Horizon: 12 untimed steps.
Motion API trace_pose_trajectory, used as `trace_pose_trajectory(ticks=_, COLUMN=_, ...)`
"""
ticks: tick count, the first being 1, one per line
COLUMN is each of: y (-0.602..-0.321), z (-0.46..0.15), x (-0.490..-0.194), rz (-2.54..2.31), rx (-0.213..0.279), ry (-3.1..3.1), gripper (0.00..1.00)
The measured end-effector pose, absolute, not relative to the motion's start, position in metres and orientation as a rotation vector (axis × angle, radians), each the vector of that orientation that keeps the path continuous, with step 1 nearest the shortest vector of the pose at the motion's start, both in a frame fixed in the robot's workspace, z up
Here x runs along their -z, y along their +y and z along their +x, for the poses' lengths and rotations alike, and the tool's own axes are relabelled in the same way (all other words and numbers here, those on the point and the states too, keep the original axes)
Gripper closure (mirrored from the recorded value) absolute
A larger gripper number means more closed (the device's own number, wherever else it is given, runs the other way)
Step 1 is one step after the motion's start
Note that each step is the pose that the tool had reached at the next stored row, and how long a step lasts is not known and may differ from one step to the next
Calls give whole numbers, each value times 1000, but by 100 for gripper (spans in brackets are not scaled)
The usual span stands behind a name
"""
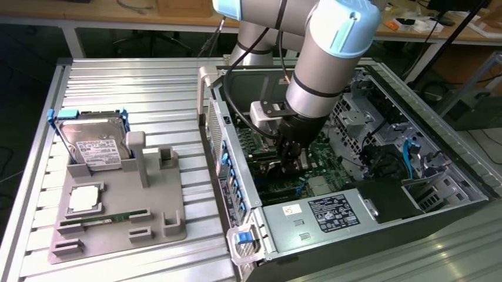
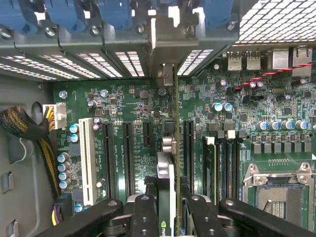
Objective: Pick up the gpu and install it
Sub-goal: 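Insert the gpu into the slot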
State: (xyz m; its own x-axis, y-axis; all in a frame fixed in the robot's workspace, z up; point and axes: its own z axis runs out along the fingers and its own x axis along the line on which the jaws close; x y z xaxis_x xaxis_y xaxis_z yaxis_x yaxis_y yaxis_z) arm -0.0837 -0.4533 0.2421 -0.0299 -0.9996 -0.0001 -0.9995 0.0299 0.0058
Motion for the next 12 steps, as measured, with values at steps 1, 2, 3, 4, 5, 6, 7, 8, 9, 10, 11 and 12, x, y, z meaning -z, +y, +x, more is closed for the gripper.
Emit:
trace_pose_trajectory(ticks=1, y=-453, z=-84, x=-242, rz=2185, rx=7, ry=-2252, gripper=73)
trace_pose_trajectory(ticks=2, y=-453, z=-84, x=-242, rz=2185, rx=7, ry=-2252, gripper=73)
trace_pose_trajectory(ticks=3, y=-453, z=-84, x=-242, rz=2185, rx=7, ry=-2252, gripper=73)
trace_pose_trajectory(ticks=4, y=-453, z=-84, x=-242, rz=2185, rx=7, ry=-2252, gripper=73)
trace_pose_trajectory(ticks=5, y=-453, z=-84, x=-242, rz=2185, rx=7, ry=-2252, gripper=73)
trace_pose_trajectory(ticks=6, y=-453, z=-84, x=-242, rz=2185, rx=7, ry=-2252, gripper=73)
trace_pose_trajectory(ticks=7, y=-453, z=-84, x=-242, rz=2185, rx=7, ry=-2252, gripper=73)
trace_pose_trajectory(ticks=8, y=-453, z=-84, x=-242, rz=2185, rx=7, ry=-2252, gripper=73)
trace_pose_trajectory(ticks=9, y=-453, z=-84, x=-241, rz=2186, rx=8, ry=-2253, gripper=72)
trace_pose_trajectory(ticks=10, y=-453, z=-84, x=-241, rz=2186, rx=8, ry=-2253, gripper=66)
trace_pose_trajectory(ticks=11, y=-453, z=-84, x=-241, rz=2186, rx=7, ry=-2253, gripper=66)
trace_pose_trajectory(ticks=12, y=-453, z=-84, x=-242, rz=2185, rx=7, ry=-2252, gripper=60)
